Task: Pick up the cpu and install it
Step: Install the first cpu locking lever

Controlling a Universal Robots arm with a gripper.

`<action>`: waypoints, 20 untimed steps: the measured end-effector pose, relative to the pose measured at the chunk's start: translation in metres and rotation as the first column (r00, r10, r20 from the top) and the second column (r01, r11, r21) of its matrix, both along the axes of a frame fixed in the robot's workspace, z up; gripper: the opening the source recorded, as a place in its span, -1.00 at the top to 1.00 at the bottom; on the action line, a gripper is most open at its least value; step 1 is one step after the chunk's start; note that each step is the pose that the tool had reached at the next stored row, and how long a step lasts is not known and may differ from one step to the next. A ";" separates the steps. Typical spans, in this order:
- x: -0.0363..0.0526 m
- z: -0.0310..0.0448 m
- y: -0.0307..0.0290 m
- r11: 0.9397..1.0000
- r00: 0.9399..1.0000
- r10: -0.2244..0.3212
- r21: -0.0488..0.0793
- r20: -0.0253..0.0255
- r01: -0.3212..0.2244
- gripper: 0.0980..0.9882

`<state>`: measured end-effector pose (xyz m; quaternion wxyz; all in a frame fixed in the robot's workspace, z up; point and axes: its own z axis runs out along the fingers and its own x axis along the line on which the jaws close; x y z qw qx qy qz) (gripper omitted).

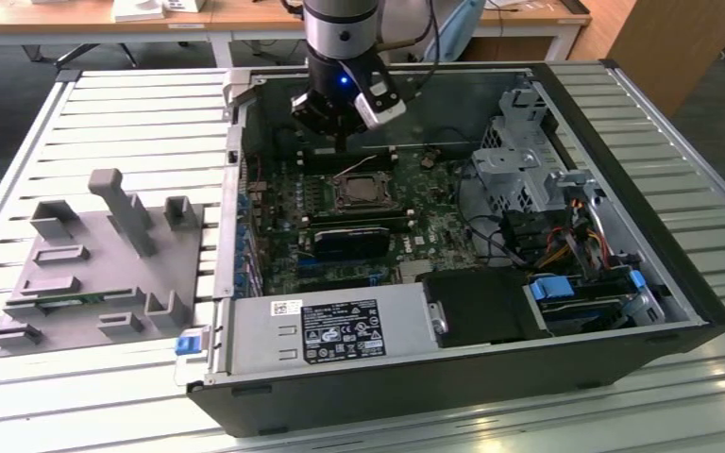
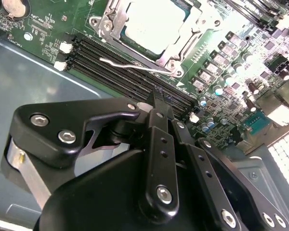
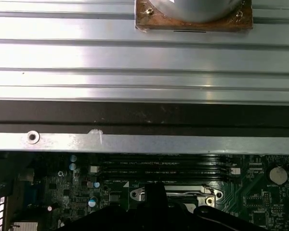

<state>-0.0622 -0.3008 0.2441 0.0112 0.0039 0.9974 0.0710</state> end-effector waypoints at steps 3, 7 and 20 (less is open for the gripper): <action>0.0004 -0.0010 0.0000 1.000 1.000 0.000 0.000 0.000 0.000 0.98; 0.0021 -0.0026 0.0000 1.000 1.000 0.000 0.000 0.000 0.000 0.98; 0.0186 -0.0120 0.0009 1.000 1.000 0.000 -0.004 -0.001 0.000 0.98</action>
